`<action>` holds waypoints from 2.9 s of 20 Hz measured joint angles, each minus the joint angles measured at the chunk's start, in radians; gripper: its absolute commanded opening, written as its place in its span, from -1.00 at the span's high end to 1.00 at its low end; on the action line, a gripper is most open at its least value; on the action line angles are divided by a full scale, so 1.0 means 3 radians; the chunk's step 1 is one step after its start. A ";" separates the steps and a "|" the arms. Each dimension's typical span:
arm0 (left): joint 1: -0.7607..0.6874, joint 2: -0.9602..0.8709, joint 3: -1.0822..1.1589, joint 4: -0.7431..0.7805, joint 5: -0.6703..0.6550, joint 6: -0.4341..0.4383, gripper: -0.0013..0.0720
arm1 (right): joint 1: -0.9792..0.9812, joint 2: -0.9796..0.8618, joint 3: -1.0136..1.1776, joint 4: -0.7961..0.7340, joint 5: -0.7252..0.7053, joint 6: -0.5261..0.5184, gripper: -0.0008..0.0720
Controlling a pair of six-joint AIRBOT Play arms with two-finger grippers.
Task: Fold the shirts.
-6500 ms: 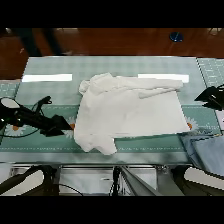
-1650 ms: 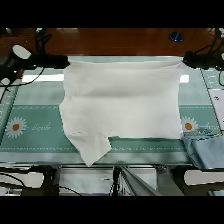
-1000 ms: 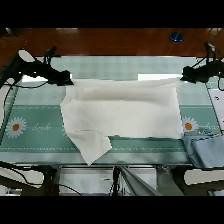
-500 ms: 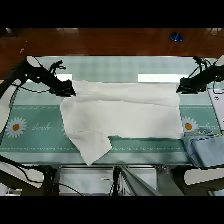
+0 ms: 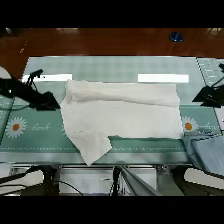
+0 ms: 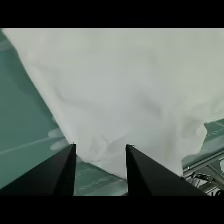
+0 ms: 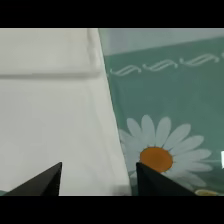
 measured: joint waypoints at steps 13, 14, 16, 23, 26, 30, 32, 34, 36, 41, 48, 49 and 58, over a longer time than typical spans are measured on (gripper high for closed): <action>0.0154 0.0720 -0.1846 -0.0409 0.0549 0.0374 -0.57 | -0.0429 0.0504 -0.0931 0.0440 -0.0220 -0.0186 -0.53; 0.0111 0.0698 -0.1877 -0.0448 0.0576 0.0387 -0.57 | -0.0432 0.0507 -0.0937 0.0446 -0.0225 -0.0186 -0.53; -0.0006 0.0623 -0.1910 -0.0539 0.0661 0.0385 -0.55 | -0.0435 0.0511 -0.0942 0.0451 -0.0223 -0.0187 -0.53; -0.0384 0.0179 -0.1938 -0.0752 0.0848 0.0247 0.90 | -0.0435 0.0533 -0.0947 0.0458 -0.0170 -0.0192 -0.53; -0.0422 0.0114 -0.1926 -0.0741 0.0786 0.0256 0.90 | -0.0435 0.0604 -0.0947 0.0445 -0.0153 -0.0183 -0.67; -0.0443 0.0139 -0.1919 -0.0713 0.0785 0.0338 0.90 | -0.0511 0.0657 -0.0988 0.0289 -0.0088 -0.0108 -0.65; -0.0439 0.0186 -0.1915 -0.0690 0.0792 0.0374 0.90 | -0.0596 0.0662 -0.1053 0.0259 -0.0079 -0.0097 -0.65; -0.0425 0.0221 -0.1897 -0.0685 0.0796 0.0402 0.90 | -0.0660 0.0617 -0.1136 0.0231 -0.0081 -0.0095 -0.65; -0.0417 0.0244 -0.1862 -0.0666 0.0806 0.0430 0.90 | -0.0692 0.0509 -0.1204 0.0229 -0.0080 -0.0097 -0.65; -0.0409 0.0264 -0.1747 -0.0717 0.1005 0.0459 0.90 | -0.0711 0.0258 -0.1265 0.0210 -0.0123 -0.0135 -0.64; -0.0408 0.0267 -0.1663 -0.0735 0.1174 0.0464 0.90 | -0.0425 -0.0052 -0.1275 0.0062 -0.0272 -0.0145 -0.63; -0.0407 0.0267 -0.1659 -0.0735 0.1176 0.0464 0.90 | -0.0348 -0.0092 -0.1275 0.0051 -0.0314 -0.0118 -0.63; -0.0407 0.0268 -0.1645 -0.0727 0.1167 0.0470 0.90 | 0.0125 -0.0343 -0.1265 0.0028 -0.0426 0.0036 0.84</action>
